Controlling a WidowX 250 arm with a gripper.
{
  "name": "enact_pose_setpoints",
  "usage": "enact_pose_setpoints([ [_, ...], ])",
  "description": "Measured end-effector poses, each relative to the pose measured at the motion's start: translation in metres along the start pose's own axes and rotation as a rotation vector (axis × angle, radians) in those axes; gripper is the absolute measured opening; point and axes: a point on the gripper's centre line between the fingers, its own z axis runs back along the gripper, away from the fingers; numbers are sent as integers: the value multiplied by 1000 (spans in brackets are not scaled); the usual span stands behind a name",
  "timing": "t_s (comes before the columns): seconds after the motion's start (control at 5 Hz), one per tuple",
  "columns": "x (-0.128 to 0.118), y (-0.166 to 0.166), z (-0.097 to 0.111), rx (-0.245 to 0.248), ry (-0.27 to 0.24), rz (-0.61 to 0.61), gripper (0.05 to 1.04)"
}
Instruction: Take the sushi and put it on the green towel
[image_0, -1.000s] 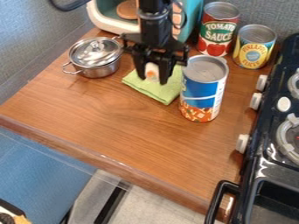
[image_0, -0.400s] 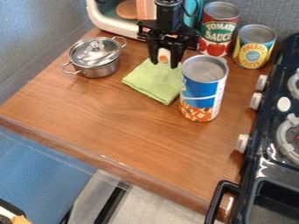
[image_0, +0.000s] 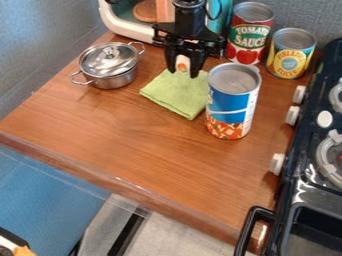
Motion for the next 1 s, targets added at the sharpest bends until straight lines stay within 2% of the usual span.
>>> enact_pose_setpoints([
  [0.2, -2, 0, 0, -7, 10, 11, 890],
  [0.4, -2, -1, 0, -14, 12, 14, 1015],
  [0.8, -4, 8, 23, -35, -14, 27, 1004],
  [1.0, -8, 8, 23, -37, 10, 21, 1001],
])
